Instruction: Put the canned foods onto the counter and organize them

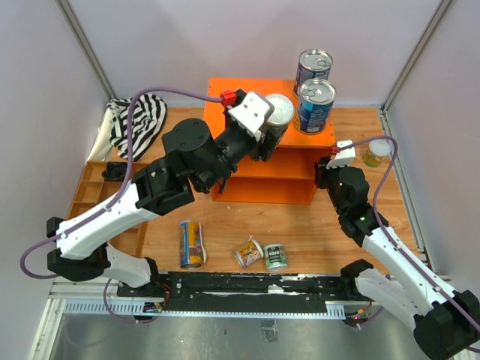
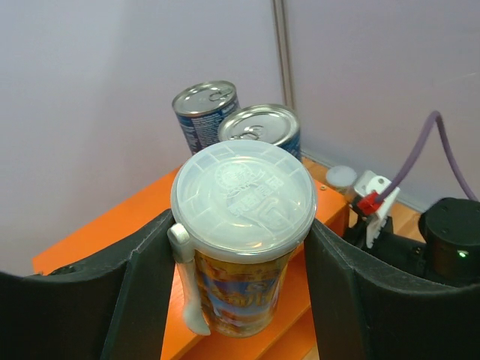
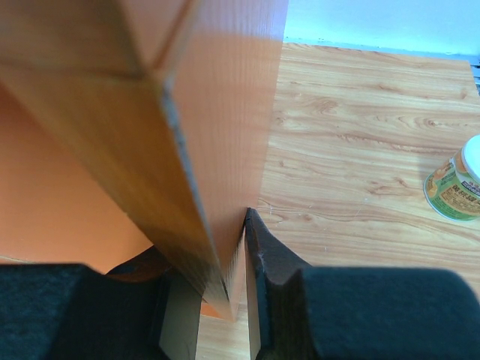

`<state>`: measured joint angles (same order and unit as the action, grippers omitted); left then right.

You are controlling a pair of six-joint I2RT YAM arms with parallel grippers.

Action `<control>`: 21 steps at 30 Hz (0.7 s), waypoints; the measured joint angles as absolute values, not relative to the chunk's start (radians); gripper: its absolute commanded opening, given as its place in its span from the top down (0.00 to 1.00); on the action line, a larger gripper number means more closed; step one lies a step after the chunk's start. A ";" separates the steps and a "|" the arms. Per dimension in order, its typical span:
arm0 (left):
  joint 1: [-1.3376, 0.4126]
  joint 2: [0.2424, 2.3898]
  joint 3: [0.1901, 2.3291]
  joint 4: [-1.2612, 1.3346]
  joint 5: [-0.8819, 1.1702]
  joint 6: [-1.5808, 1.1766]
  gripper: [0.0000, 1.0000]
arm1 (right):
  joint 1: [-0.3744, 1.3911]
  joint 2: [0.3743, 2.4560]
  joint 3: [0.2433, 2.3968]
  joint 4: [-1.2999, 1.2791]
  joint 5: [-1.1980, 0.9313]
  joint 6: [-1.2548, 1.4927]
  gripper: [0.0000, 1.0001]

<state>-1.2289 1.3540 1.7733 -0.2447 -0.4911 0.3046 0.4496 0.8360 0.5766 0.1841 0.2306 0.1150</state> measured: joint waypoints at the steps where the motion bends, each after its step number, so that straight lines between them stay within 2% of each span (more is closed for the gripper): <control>1: -1.210 1.362 1.783 -0.249 -0.479 0.299 1.00 | 0.450 0.836 0.577 0.183 0.231 0.115 0.99; 9: -1.020 1.448 1.894 -0.315 -0.365 0.221 1.00 | 0.451 0.838 0.582 0.172 0.233 0.120 0.99; 11: -0.976 1.464 1.908 -0.327 -0.328 0.199 1.00 | 0.451 0.839 0.584 0.169 0.234 0.122 0.95; 13: -0.944 1.475 1.915 -0.335 -0.291 0.181 1.00 | 0.451 0.842 0.587 0.166 0.235 0.123 0.84; 16: -0.897 1.491 1.917 -0.338 -0.224 0.152 1.00 | 0.452 0.844 0.591 0.158 0.236 0.128 0.58; 18: -0.868 1.499 1.917 -0.338 -0.184 0.131 1.00 | 0.452 0.844 0.594 0.159 0.227 0.156 0.45; 21: -0.820 1.510 1.917 -0.333 -0.115 0.102 1.00 | 0.465 0.846 0.596 0.159 0.200 0.187 0.29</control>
